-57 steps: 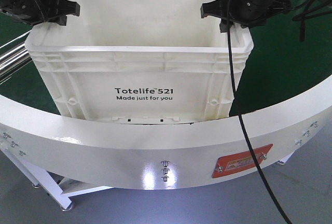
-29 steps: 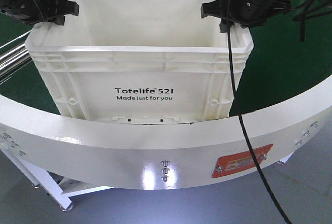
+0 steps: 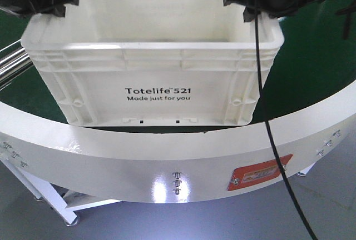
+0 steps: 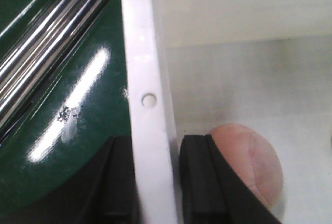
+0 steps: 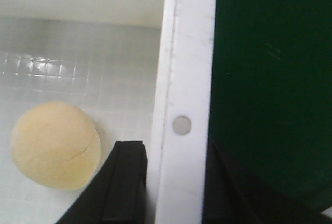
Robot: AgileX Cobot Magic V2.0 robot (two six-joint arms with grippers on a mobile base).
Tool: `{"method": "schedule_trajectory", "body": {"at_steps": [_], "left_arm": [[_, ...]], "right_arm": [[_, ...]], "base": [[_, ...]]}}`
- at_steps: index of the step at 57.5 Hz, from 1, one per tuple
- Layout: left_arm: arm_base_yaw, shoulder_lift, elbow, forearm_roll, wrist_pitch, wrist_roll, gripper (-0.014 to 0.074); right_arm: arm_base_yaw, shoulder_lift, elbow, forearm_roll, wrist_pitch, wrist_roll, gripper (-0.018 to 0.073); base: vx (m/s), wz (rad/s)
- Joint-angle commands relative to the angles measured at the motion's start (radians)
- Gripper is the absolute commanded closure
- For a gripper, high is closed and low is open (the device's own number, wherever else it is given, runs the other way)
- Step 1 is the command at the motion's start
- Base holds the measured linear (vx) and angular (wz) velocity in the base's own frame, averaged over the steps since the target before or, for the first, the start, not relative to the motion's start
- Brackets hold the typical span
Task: Place moving items into box and shelve
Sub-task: 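Lower both grippers and close them on the tote's side rims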
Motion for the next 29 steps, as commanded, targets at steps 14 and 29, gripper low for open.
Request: {"method": "schedule_trajectory", "body": {"at_steps": [14,29], "left_arm": [[-0.01,-0.203,-0.001,0.027,-0.075,-0.015,0.0477],[-0.056,-0.414,0.251,0.032,-0.214,-0.033,0.0477]], "right_arm": [[0.124,-0.182,-0.002,-0.193,-0.08,0.116,0.0487],[0.215,-0.332,0.211,-0.293,-0.151,0.26,0.0486]], "base": [[0.0,0.0],[0.0,0.0]]}}
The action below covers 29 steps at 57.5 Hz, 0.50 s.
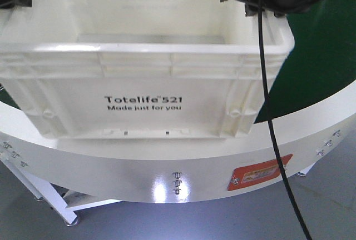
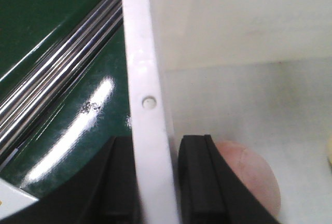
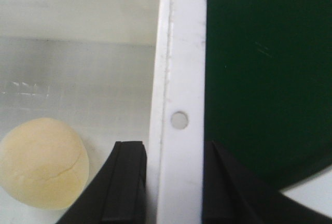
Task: Place moving items into box and shelve
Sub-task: 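Lower both grippers and close them on the tote's side rims, then lift the tote off the conveyor with both grippers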
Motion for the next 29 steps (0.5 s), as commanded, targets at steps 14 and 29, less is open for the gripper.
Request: {"method": "schedule_trajectory", "body": {"at_steps": [14,29], "left_arm": [[-0.083,-0.245,0.192,-0.024,-0.179,-0.007,0.0477],[-0.094,-0.311,0.266,-0.012,-0.159,-0.007,0.0477]], "right_arm": [[0.11,-0.218,0.207,-0.162,-0.154,0.168,0.0486],[0.199,-0.262,0.324,-0.278,-0.139,0.317,0.0486]], "base": [[0.0,0.0],[0.0,0.0]]}}
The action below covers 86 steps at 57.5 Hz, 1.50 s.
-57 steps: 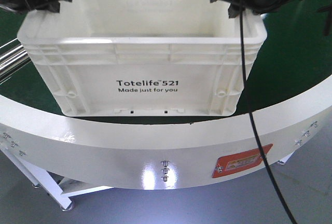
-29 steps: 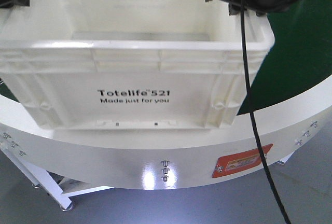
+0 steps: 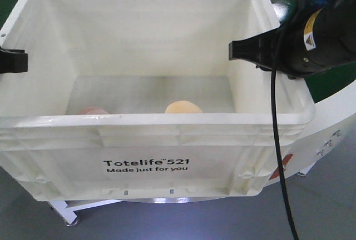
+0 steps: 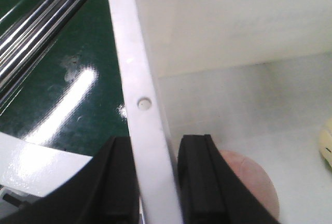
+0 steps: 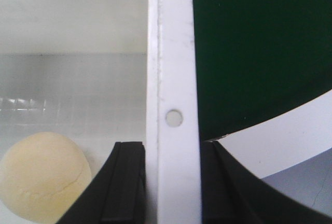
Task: Place moving items into box and shelve
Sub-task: 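Lift the tote off the conveyor with both grippers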
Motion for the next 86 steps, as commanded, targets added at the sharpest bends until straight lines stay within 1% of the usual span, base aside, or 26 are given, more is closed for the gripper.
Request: {"method": "schedule_trajectory", "body": {"at_steps": [1,20,86], "left_arm": [[-0.015,-0.038,-0.038,-0.014,-0.154,0.015,0.0477],[-0.015,-0.035,-0.032,-0.017,-0.181,0.016,0.0477],[-0.015,-0.035,-0.032,-0.017,-0.173,0.016,0.0477]], "right_arm": [[0.029,-0.038,-0.025,-0.147,-0.127,0.032,0.0486],[0.038,-0.038,-0.025,-0.156,-0.124,0.05,0.0484],[0.038,-0.038,-0.025,-0.156,-0.12,0.05,0.0484]], "base": [[0.0,0.0],[0.0,0.0],[0.0,0.02]]}}
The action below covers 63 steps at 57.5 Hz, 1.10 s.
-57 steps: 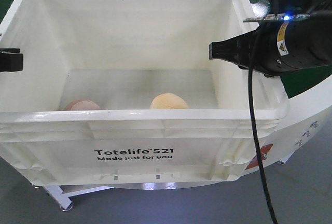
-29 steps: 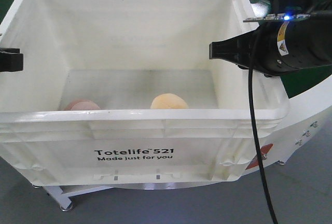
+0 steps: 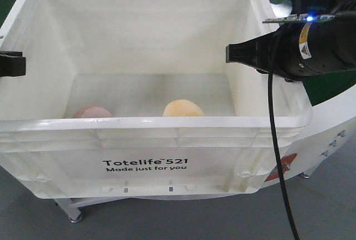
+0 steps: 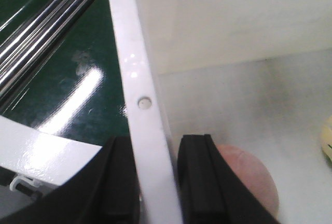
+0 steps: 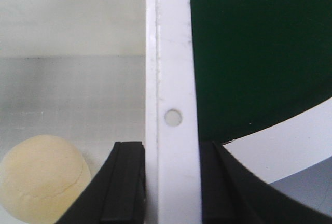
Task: Place moving items into box and shelve
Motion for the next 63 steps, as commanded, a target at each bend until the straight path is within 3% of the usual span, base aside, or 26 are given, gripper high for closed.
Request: {"method": "schedule_trajectory", "body": {"at_steps": [1,63], "left_arm": [[-0.015,-0.026,-0.043,-0.026,-0.155,0.016,0.0477],[-0.015,-0.026,-0.043,-0.026,-0.156,0.016,0.0477]], "right_arm": [[0.008,-0.034,-0.037,-0.095,-0.109,-0.009,0.0484],[0.008,-0.034,-0.037,-0.095,-0.109,-0.009,0.0484]], "base": [[-0.06,0.21],[-0.07,0.39]]}}
